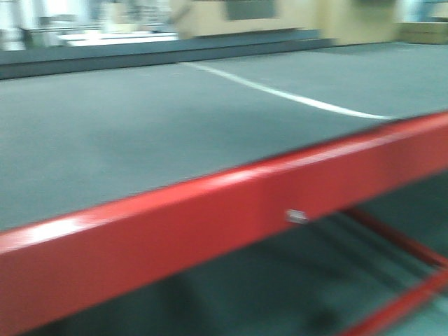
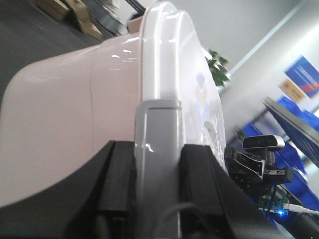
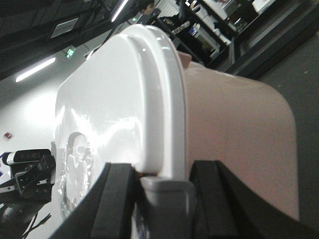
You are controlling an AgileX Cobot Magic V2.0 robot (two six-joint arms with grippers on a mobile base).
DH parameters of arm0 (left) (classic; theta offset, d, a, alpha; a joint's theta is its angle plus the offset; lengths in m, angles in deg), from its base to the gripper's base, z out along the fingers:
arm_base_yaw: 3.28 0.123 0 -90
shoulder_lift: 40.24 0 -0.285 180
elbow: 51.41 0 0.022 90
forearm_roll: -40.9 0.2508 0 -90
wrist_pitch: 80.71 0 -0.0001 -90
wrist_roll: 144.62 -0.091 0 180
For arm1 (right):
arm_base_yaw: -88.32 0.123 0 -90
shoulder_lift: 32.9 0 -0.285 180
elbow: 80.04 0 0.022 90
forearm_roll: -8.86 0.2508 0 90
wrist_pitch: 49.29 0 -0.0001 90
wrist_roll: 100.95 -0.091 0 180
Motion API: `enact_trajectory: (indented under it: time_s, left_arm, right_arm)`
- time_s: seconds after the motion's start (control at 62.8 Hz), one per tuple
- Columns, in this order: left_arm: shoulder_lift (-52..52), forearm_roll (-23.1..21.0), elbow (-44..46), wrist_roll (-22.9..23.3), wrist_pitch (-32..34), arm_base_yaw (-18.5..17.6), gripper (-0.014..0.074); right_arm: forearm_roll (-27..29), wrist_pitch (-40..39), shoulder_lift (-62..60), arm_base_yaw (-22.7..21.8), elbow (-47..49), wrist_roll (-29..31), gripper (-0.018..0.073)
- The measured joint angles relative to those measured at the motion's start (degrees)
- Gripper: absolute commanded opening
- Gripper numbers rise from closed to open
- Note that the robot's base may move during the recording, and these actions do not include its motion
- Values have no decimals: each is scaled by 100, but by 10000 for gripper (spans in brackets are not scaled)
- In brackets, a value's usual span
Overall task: Grab white bin and place on right shelf
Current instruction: 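Hold the bin with both grippers while driving away from the table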
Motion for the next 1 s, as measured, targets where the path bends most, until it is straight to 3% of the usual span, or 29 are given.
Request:
enact_trajectory:
  time_s: [1.002]
  left_arm:
    - [10, 0, 0, 0, -20, 0, -126]
  right_arm:
    - [0, -26, -14, 0, 0, 2, 57]
